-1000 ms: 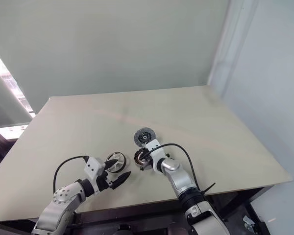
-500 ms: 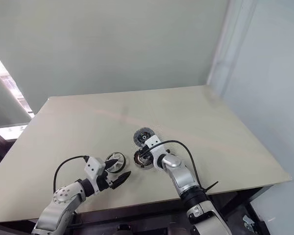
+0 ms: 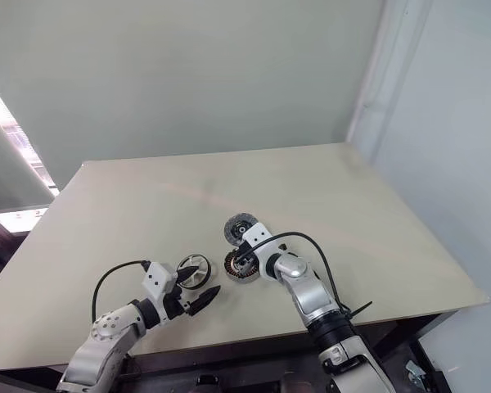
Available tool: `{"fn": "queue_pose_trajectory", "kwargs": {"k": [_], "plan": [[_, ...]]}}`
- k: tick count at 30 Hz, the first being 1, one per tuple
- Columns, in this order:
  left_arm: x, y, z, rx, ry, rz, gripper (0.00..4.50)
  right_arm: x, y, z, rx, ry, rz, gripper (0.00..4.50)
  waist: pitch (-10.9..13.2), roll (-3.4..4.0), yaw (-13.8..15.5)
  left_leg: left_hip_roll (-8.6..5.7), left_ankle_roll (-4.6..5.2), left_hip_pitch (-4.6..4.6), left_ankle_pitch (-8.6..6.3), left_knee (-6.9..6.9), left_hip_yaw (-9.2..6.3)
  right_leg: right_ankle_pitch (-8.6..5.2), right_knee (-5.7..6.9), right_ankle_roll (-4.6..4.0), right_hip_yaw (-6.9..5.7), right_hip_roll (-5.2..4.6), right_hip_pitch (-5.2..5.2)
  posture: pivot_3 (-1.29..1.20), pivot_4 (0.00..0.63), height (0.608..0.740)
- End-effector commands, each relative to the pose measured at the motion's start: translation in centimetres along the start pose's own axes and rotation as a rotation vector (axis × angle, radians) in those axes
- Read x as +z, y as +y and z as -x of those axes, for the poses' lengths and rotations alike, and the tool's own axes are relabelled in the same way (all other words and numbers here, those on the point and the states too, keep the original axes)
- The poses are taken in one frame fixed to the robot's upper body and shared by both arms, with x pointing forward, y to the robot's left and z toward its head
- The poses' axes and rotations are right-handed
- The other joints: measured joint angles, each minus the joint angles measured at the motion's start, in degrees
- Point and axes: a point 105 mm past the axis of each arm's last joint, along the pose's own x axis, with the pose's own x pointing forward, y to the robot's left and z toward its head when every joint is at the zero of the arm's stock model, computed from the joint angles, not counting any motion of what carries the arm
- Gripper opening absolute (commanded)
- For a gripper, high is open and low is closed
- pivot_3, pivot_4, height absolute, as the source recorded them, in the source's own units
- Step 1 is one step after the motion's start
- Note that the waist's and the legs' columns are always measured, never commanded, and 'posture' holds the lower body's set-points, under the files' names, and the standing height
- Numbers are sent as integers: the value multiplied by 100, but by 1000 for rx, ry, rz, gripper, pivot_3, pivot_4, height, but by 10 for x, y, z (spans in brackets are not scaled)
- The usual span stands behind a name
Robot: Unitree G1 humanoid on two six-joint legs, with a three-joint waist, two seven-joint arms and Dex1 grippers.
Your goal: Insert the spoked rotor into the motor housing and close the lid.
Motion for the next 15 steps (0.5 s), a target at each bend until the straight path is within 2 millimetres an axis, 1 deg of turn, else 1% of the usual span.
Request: {"fn": "queue_pose_trajectory", "kwargs": {"k": [1, 9, 12, 14, 15], "plan": [[6, 6, 7, 73, -40, 117, 4500, 16, 4, 5, 18, -58, 51, 23, 0, 0, -1, 0, 0, 0, 0, 0, 0, 0, 0, 0, 0, 0, 0, 0, 0, 740], [-12, -1, 21, 138, -16, 374, 4500, 8, 8, 10, 27, -47, 51, 23, 1, -2, -3, 1, 0, -1, 0, 5, -2, -1, -1, -1, -4, -1, 0, 0, 0, 740], [-15, -5, 21, 163, -35, 513, 4500, 7, 10, 11, 32, -47, 48, 23, 1, -2, 7, 1, 0, -1, 0, 13, -3, -1, -1, -1, -6, -1, 4, 0, 0, 740], [-16, -3, 19, 193, -51, 582, 4500, 7, 10, 11, 35, -47, 47, 23, 1, -3, 11, 0, 0, -1, 0, 16, -2, -1, -1, 0, -5, -2, 6, 0, 0, 740], [-16, -2, 18, 208, -58, 606, 4301, 7, 10, 11, 35, -48, 47, 4, 1, -5, 10, 0, 0, -1, 0, 17, -2, -1, -2, 0, -5, -3, 6, 0, 0, 740]]}}
